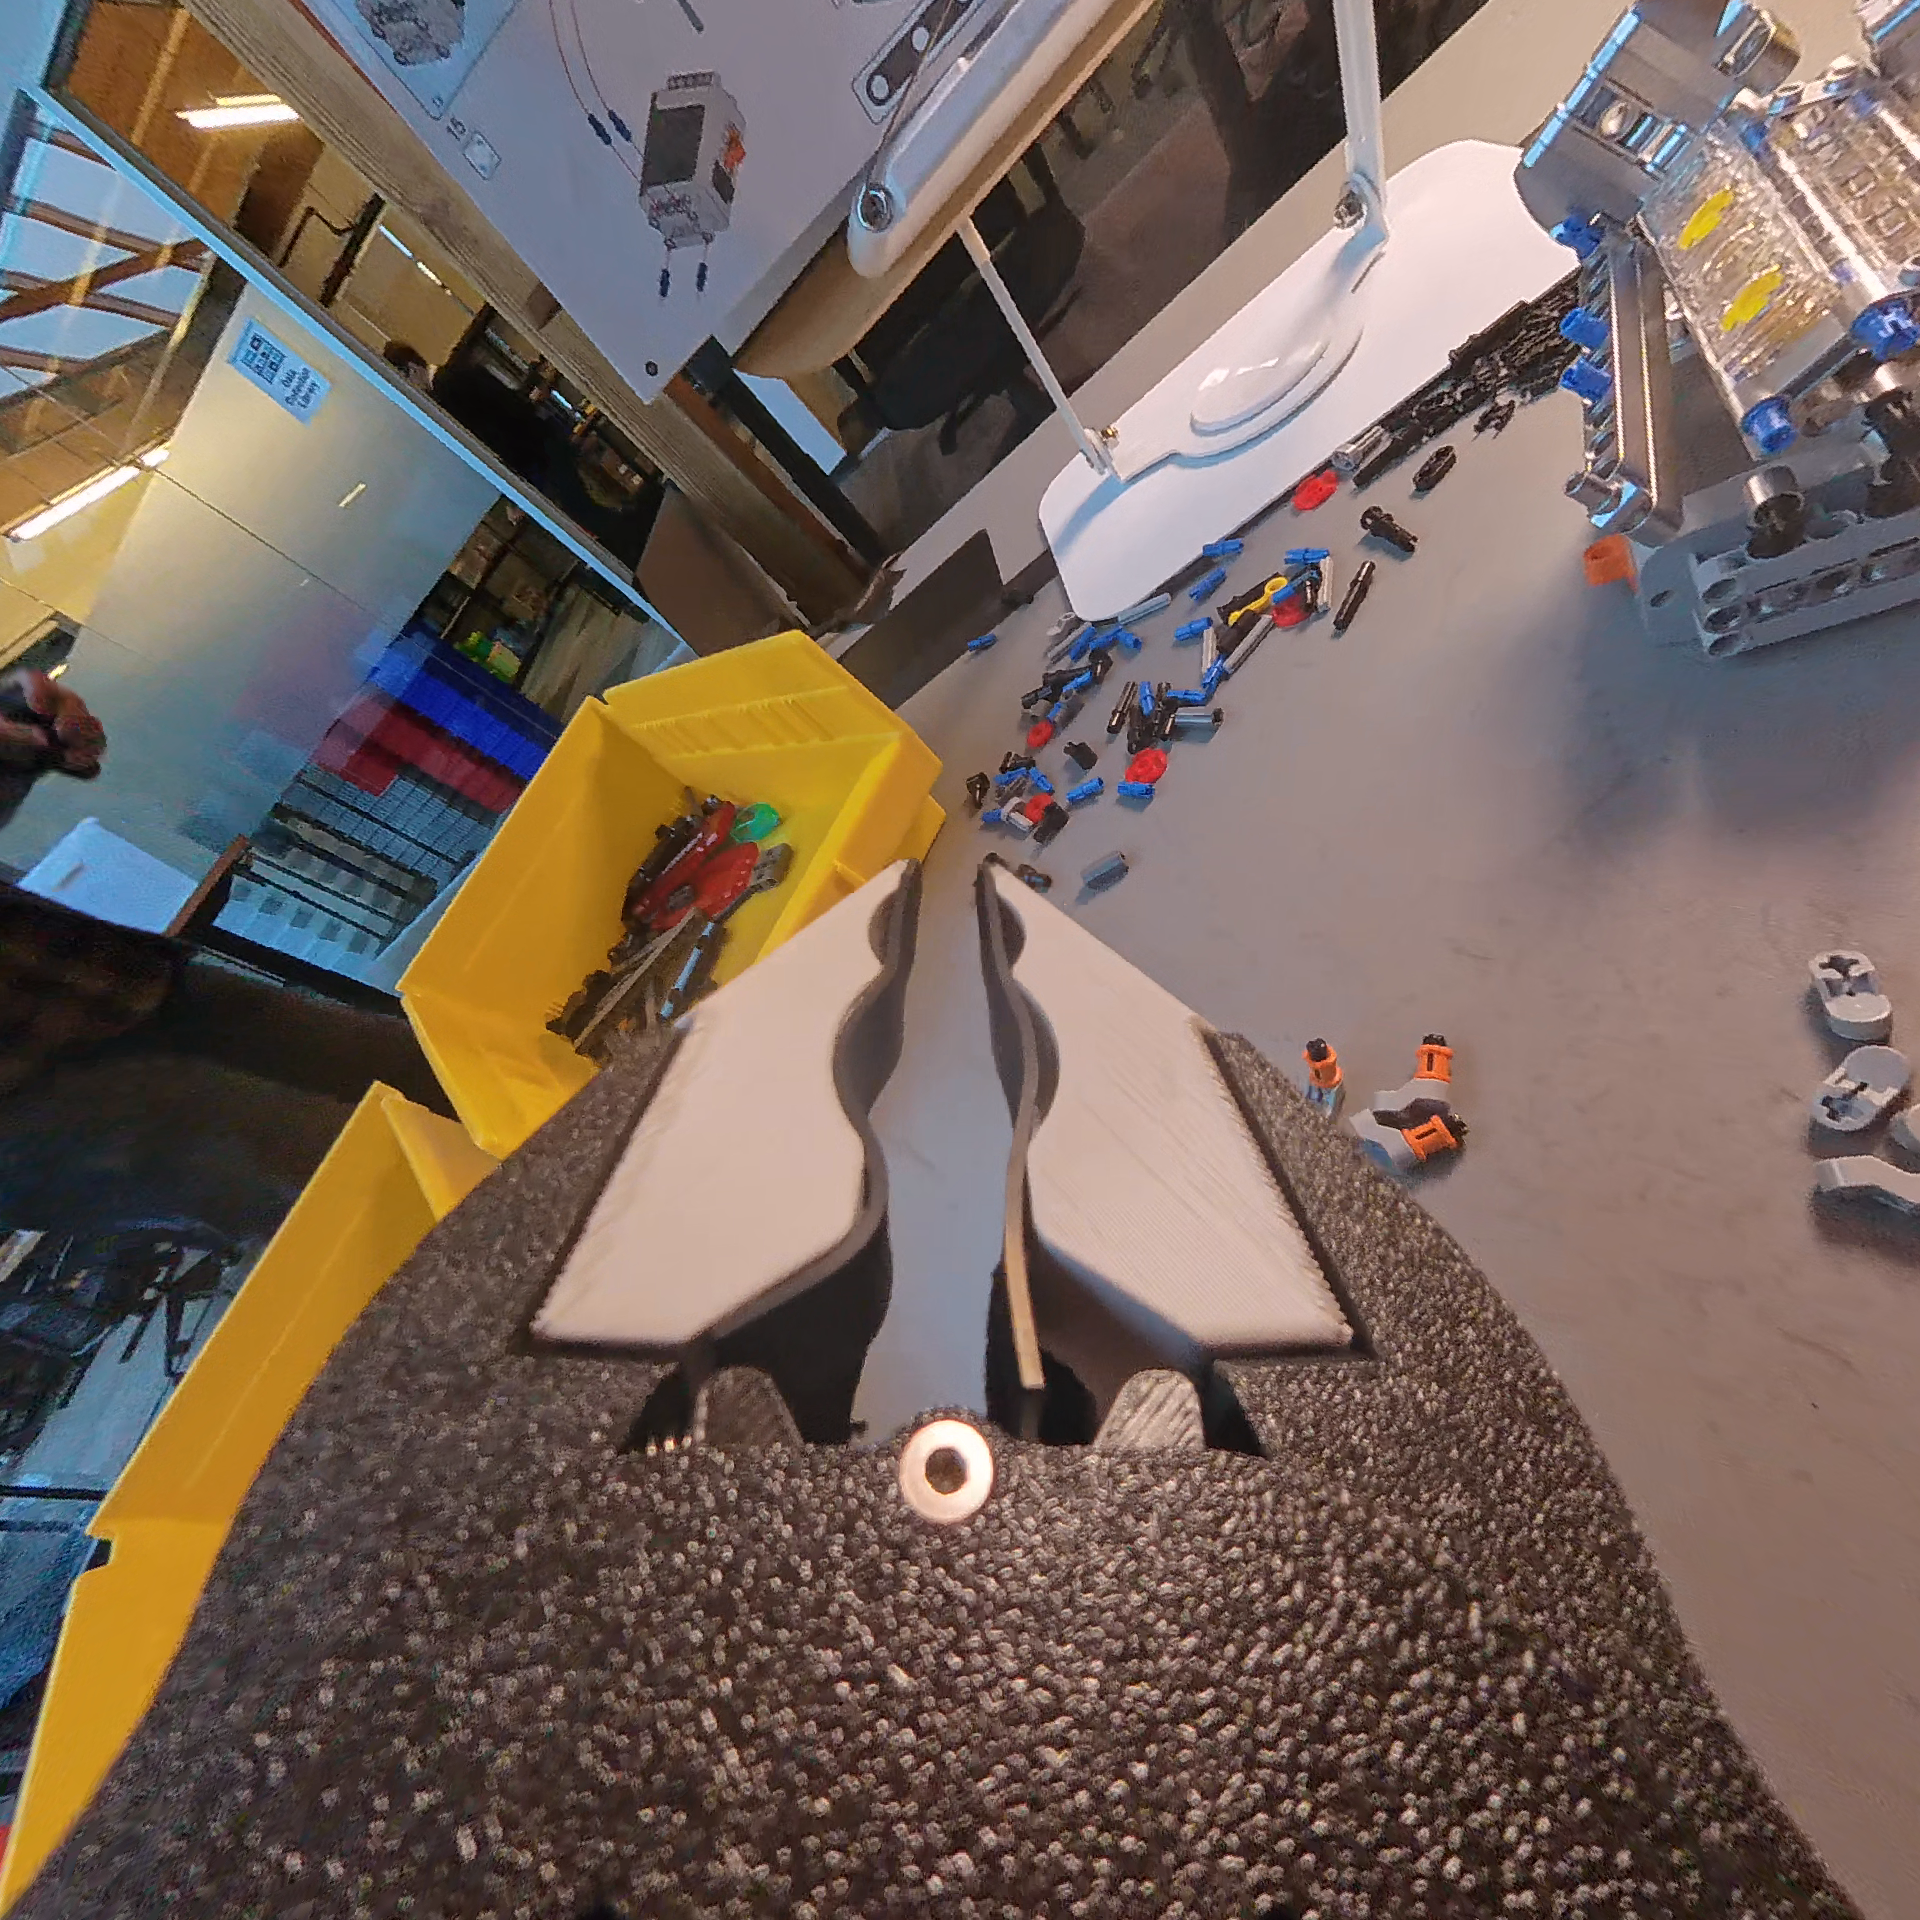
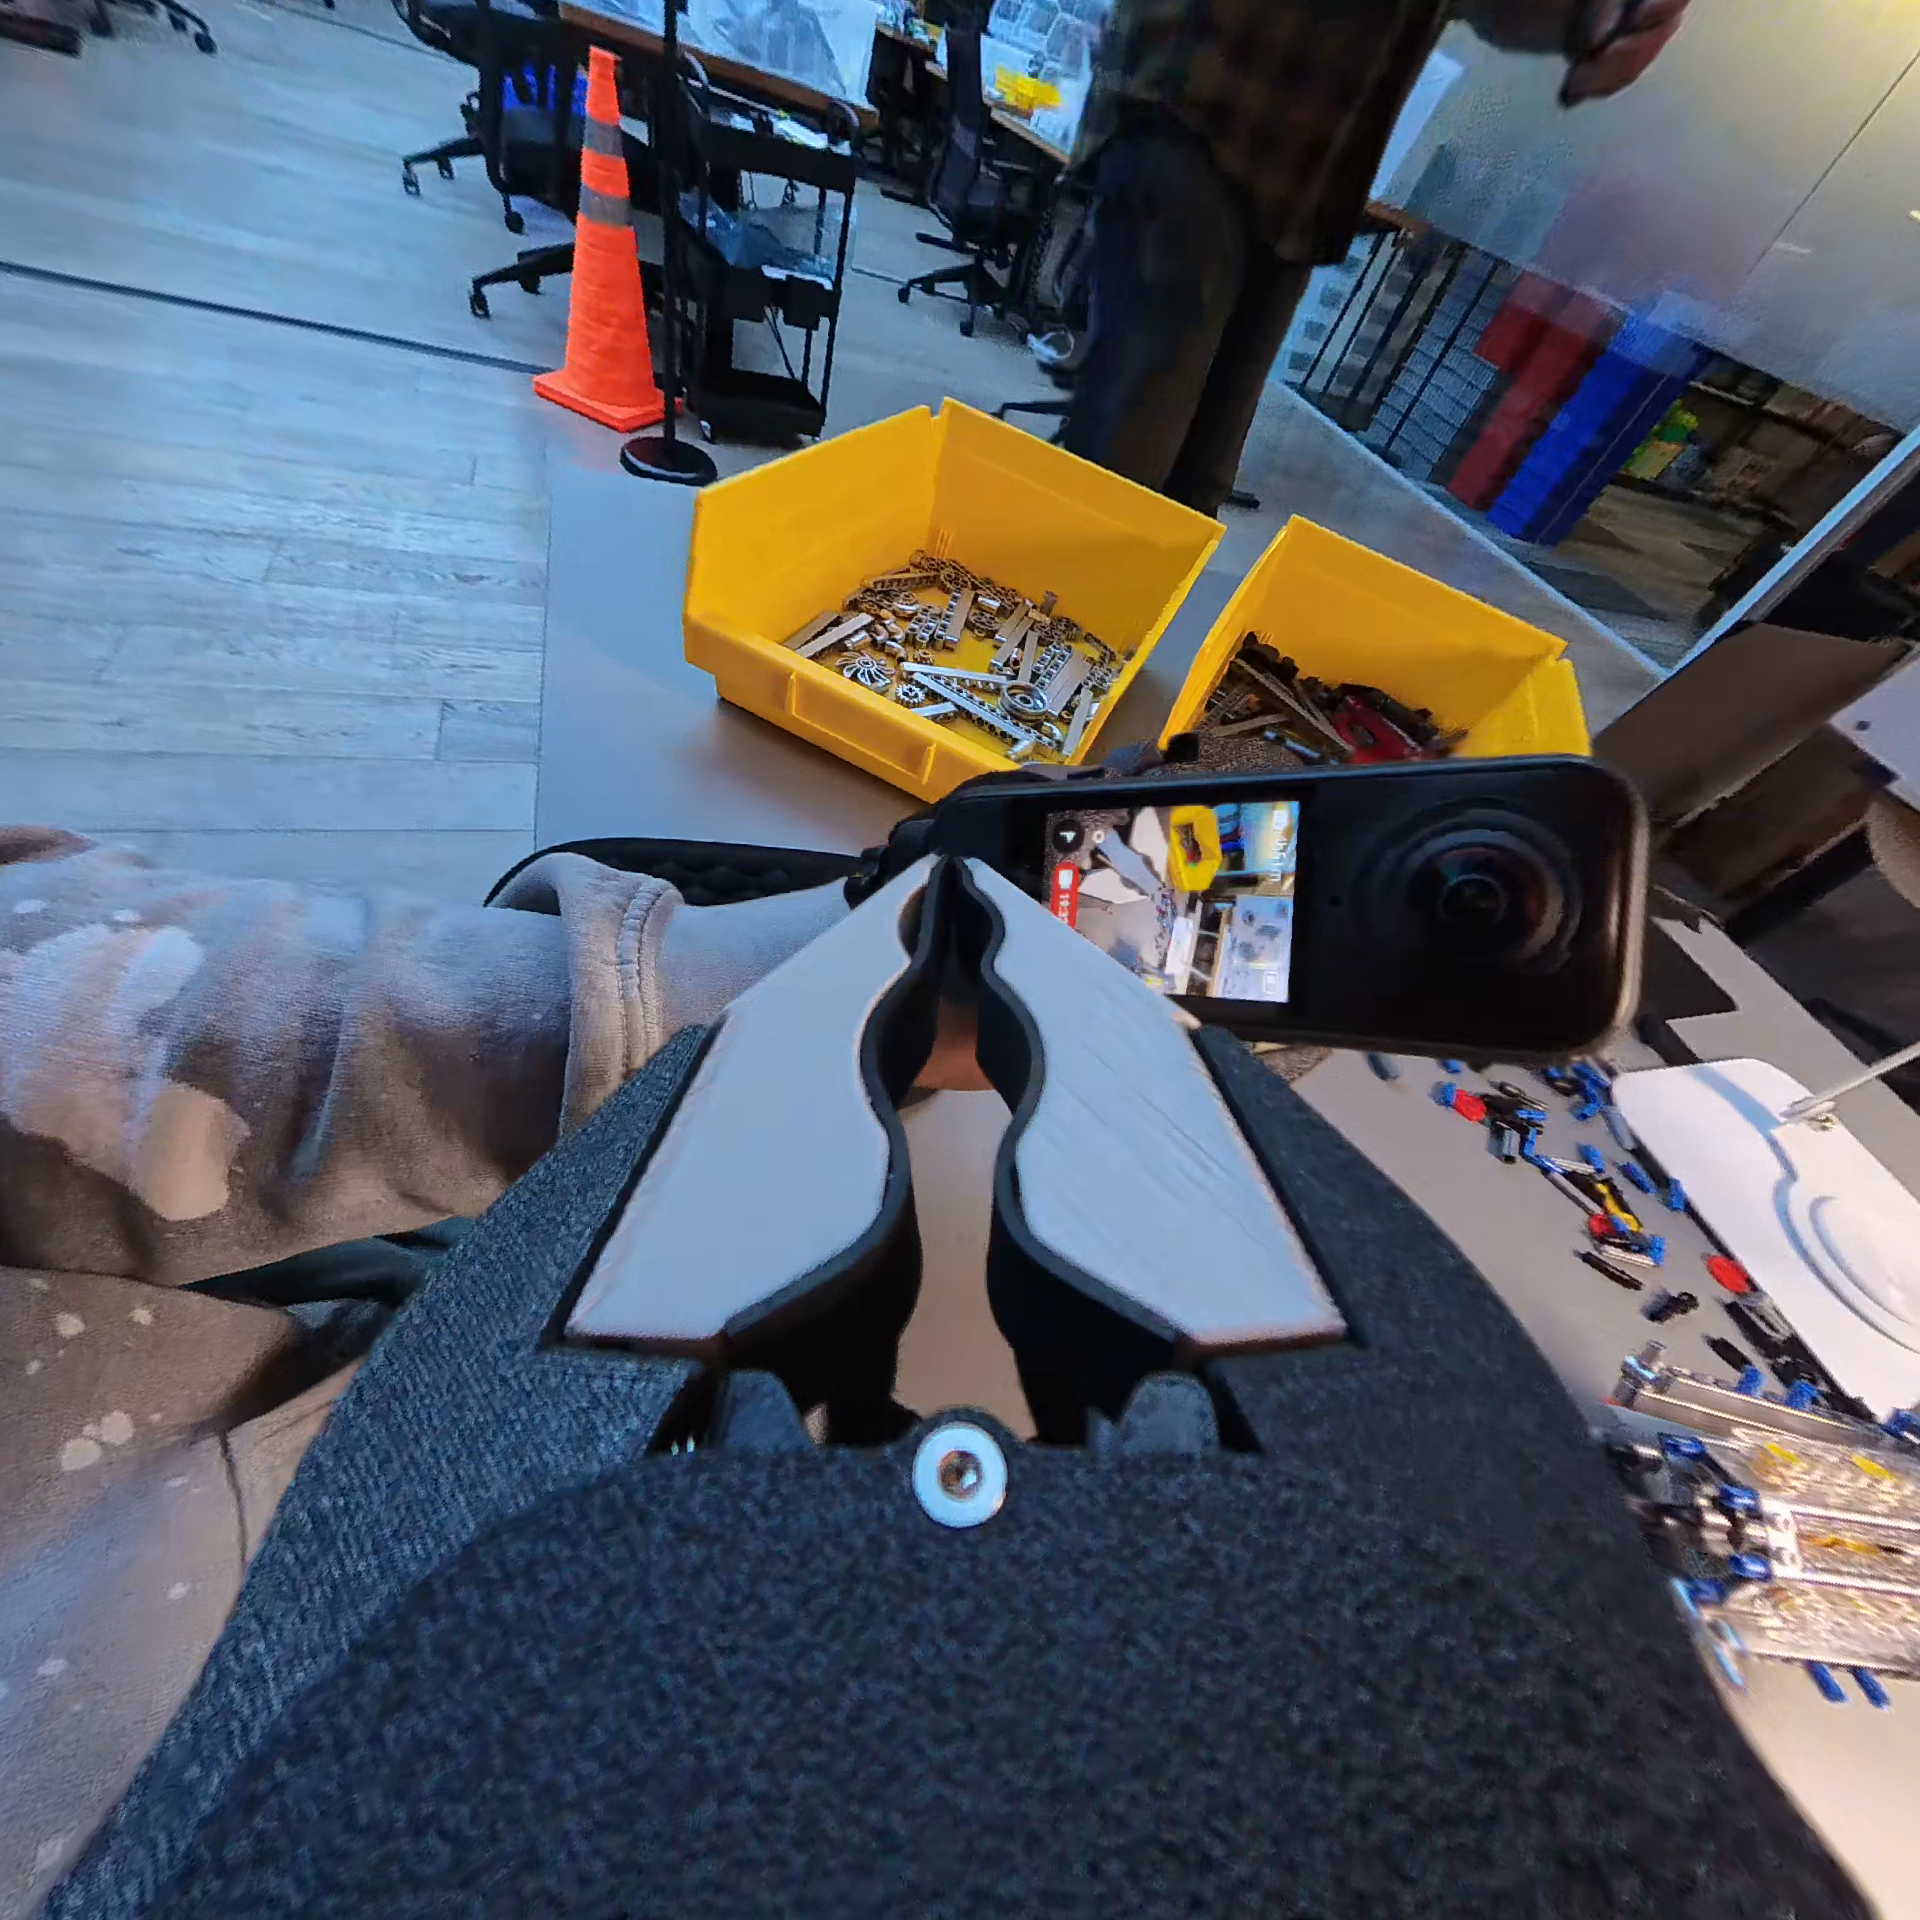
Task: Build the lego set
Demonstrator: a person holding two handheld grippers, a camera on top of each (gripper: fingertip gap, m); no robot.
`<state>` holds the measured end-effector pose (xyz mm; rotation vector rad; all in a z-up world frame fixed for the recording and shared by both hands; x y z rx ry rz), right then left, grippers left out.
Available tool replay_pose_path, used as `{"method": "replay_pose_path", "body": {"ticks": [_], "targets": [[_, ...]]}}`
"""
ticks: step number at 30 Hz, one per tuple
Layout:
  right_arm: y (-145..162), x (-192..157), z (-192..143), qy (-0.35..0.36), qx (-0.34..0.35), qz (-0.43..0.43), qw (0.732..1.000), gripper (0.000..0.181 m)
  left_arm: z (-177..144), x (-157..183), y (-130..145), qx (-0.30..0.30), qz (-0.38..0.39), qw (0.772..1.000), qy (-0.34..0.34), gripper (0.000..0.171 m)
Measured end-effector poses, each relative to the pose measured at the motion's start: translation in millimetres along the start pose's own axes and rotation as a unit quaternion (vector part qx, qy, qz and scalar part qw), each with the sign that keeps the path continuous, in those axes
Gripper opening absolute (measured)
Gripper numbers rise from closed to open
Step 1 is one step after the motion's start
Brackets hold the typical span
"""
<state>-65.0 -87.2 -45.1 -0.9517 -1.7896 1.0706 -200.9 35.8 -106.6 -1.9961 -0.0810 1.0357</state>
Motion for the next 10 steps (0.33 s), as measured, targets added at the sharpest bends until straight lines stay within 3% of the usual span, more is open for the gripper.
{"method": "replay_pose_path", "body": {"ticks": [8,10], "targets": [[-7.5,-3.5,-4.6,0.001,0.018,-0.009,1.0,0.0,-8.6,-0.3,-11.7,0.011,-0.012,1.0,0.007,0.009],[-11.3,-2.7,-11.2,-0.016,0.017,0.005,1.0,0.0,-11.7,7.8,-16.5,0.015,-0.032,0.998,0.045,0.008]]}}
Point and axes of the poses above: each gripper's, where its closed fingertips meet, z out along the fingers, y out of its underside, x = y × z across the jaws, the point moved 1 cm from there along -z, back along the fingers, and after that the axes turned 2 degrees about -x, right-handed, at the moved point
